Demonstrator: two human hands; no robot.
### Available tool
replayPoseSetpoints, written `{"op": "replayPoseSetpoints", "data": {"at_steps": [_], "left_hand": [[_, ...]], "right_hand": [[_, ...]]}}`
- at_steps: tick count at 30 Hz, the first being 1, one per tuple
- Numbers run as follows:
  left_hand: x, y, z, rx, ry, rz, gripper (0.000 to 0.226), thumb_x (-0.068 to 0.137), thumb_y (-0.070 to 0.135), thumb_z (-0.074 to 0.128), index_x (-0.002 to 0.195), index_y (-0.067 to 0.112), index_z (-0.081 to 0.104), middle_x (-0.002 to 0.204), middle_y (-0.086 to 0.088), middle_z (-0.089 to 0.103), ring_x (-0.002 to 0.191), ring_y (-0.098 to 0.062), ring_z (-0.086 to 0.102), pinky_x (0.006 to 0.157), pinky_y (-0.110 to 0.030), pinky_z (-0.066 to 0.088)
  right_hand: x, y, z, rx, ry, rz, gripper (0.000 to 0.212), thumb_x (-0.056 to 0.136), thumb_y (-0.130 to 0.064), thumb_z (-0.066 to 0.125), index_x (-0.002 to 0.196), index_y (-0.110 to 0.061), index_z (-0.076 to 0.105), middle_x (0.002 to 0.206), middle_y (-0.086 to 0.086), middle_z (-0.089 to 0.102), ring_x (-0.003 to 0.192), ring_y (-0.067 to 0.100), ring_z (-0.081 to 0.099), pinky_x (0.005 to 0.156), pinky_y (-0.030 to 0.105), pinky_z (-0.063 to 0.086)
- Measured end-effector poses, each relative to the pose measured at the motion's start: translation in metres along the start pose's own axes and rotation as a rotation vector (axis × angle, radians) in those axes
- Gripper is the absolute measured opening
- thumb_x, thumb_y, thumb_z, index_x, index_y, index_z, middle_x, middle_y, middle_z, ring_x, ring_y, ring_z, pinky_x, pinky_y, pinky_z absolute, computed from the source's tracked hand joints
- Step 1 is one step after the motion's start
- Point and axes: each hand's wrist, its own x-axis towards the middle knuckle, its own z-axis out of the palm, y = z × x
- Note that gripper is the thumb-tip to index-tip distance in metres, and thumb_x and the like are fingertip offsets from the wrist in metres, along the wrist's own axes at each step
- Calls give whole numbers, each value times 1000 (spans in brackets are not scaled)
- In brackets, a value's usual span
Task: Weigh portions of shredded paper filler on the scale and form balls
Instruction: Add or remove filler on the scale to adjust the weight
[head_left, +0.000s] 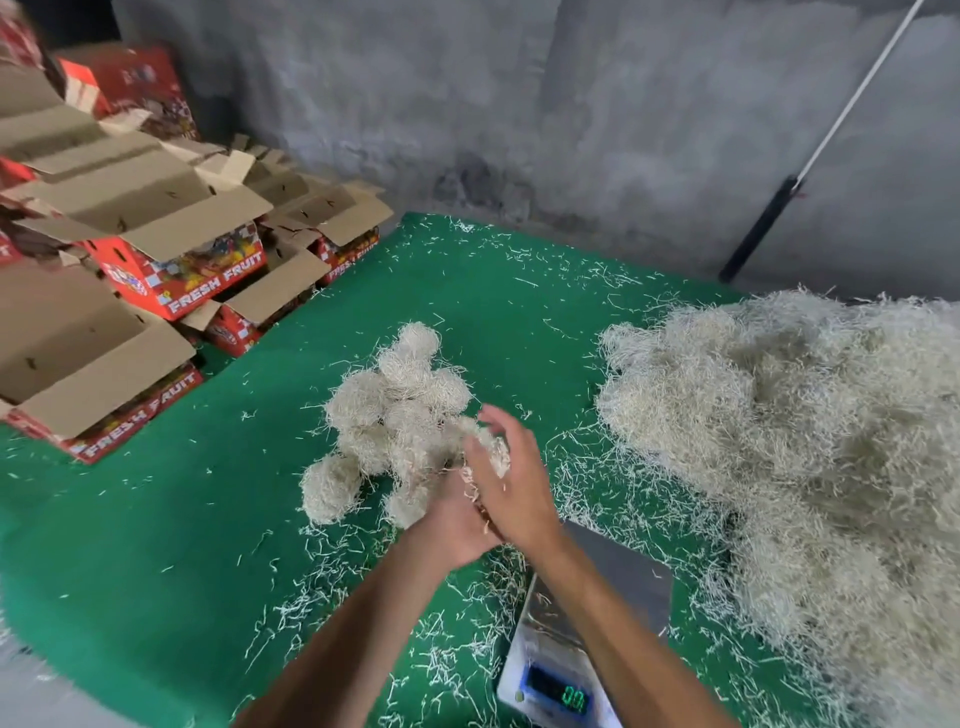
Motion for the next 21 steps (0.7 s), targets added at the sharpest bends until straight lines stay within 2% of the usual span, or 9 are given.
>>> {"op": "replayPoseSetpoints", "data": {"at_steps": [1,3,4,5,8,11,14,18,21], "left_hand": [[4,5,-1,-51,-91,-57,47,107,12,42,152,0,31,155,-17,39,129,-23,55,79,-17,57],[15,8,-15,-73,75,-109,32,91,9,70,122,4,60,112,-9,67,85,0,70,64,-27,61],[19,15,-22,-154,99,-139,15,89,4,71,99,12,64,86,-2,63,63,9,65,52,-24,58],[26,18,-23,-184,101,-148,27,93,-1,65,90,25,58,78,8,54,53,19,57,46,-16,53],[30,3,-25,12,83,-77,38,110,6,31,109,44,36,95,22,40,60,35,46,60,2,43],[35,-6,-25,3,-30,6,28,109,22,33,120,7,55,113,-13,61,104,-4,66,95,-26,54],[53,-9,-51,-129,-87,-154,41,105,39,46,133,9,45,131,-20,56,120,-30,59,95,-40,53],[76,-23,-70,-153,188,-109,50,109,40,22,104,2,55,99,-15,70,94,-23,69,92,-34,49],[82,-39,-58,-185,-1,-195,37,111,6,20,135,10,47,87,20,74,76,9,67,69,3,43]], "right_hand": [[4,6,-3,-121,22,24,53,106,-58,39,147,-26,51,146,-12,51,135,0,40,117,33,31],[6,16,-8,-313,-10,47,68,104,-67,24,146,-22,52,148,-8,47,136,4,35,121,39,27],[6,19,-6,-334,-58,42,74,103,-67,18,151,-19,47,154,-5,42,141,7,31,124,43,25],[3,19,3,-332,-120,3,73,105,-63,17,157,-18,38,162,-3,36,148,9,27,127,45,22],[0,9,40,-155,-178,-143,56,109,-53,24,162,-34,29,171,-9,21,158,8,15,130,37,11],[40,12,39,-84,-78,4,49,110,-56,33,153,-37,44,165,-15,34,152,1,29,127,41,26],[49,35,33,-354,-226,-122,61,109,-61,30,162,-31,29,167,-8,31,152,6,30,126,47,29],[39,44,69,-383,-349,-476,59,113,-42,31,165,-18,21,172,5,21,159,18,17,127,49,24],[64,37,79,-246,-268,-430,47,112,-34,35,156,-21,42,167,0,34,154,14,31,127,43,26]]}}
